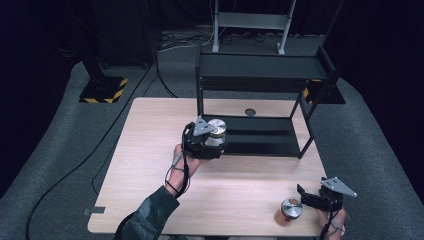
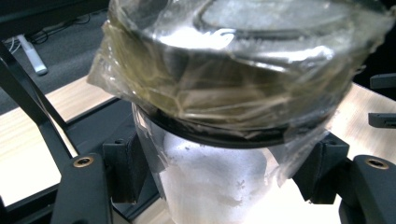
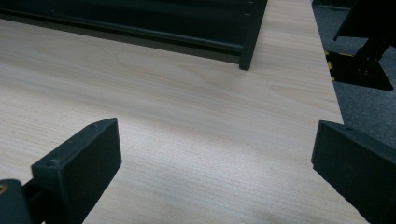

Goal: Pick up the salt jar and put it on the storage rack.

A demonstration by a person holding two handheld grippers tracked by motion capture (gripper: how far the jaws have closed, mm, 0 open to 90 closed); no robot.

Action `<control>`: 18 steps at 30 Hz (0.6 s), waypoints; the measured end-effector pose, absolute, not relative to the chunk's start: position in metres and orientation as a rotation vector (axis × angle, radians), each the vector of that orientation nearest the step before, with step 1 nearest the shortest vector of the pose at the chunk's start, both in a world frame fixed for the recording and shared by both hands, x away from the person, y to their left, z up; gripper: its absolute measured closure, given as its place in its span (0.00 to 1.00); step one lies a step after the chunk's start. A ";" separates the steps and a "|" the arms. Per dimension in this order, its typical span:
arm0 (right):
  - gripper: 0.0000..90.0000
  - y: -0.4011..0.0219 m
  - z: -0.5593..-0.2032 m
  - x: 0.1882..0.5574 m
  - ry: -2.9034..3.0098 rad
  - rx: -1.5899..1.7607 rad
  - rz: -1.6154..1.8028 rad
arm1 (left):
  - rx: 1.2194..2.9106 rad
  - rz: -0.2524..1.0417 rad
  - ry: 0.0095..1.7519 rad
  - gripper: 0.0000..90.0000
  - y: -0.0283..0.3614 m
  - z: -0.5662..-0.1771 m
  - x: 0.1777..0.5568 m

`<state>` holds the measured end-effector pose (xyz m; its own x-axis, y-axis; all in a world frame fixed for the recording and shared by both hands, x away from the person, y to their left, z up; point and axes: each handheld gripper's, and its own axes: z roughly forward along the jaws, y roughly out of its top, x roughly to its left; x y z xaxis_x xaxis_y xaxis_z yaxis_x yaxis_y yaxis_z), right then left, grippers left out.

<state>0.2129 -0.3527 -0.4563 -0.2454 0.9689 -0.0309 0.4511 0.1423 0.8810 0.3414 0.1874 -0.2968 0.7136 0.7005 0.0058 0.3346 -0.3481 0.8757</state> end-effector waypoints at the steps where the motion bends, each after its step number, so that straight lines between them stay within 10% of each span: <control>1: 0.00 -0.352 -0.456 0.213 1.787 1.365 1.039 | 1.951 0.478 0.795 0.34 0.187 -0.295 0.342; 18: 0.00 -0.353 -0.456 0.213 1.790 1.366 1.040 | 1.950 0.489 0.782 0.34 0.183 -0.275 0.358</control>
